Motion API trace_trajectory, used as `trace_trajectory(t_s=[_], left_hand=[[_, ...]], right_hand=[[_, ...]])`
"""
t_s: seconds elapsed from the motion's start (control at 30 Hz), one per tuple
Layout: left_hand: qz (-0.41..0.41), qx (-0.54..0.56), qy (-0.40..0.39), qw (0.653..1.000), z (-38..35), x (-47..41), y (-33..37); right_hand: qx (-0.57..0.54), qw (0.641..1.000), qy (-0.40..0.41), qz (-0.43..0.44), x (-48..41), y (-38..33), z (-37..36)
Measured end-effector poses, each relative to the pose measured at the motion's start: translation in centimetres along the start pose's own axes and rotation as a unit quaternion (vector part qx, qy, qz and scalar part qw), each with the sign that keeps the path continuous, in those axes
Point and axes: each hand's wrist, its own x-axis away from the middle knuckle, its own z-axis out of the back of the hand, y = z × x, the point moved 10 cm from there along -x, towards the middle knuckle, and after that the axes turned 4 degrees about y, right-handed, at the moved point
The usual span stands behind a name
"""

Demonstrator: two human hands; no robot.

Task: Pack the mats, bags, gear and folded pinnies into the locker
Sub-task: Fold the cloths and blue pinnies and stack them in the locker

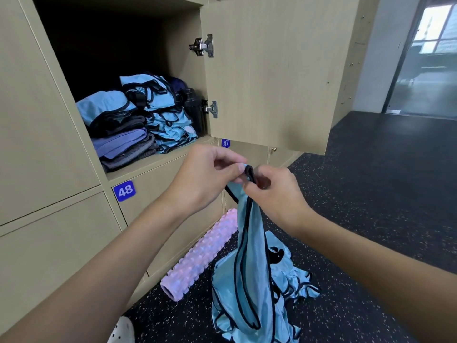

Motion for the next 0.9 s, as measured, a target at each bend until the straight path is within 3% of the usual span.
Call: trace_trajectory(t_s=[0.13, 0.3, 0.67, 0.77, 0.9], left_hand=[[-0.088, -0.17, 0.075, 0.979, 1.3, -0.2, 0.8], [-0.115, -0.11, 0.11, 0.981, 1.7, -0.2, 1.7], [-0.109, -0.116, 0.168, 0.973, 3.7, -0.6, 2.2], [-0.093, -0.139, 0.127, 0.978, 4.0, -1.0, 2.5], [-0.058, -0.206, -0.025, 0.977, 2.4, -1.0, 1.8]], right_hand=[[-0.027, 0.998, -0.051, 0.018, 0.3, -0.6, -1.0], [-0.055, 0.997, -0.047, 0.015, 0.2, -1.3, -1.1], [-0.015, 0.997, -0.071, -0.014, 0.0, -1.4, -1.3], [-0.034, 0.997, -0.065, 0.002, 0.0, -2.3, -0.9], [-0.057, 0.997, -0.044, 0.023, -0.4, -3.1, 0.0]])
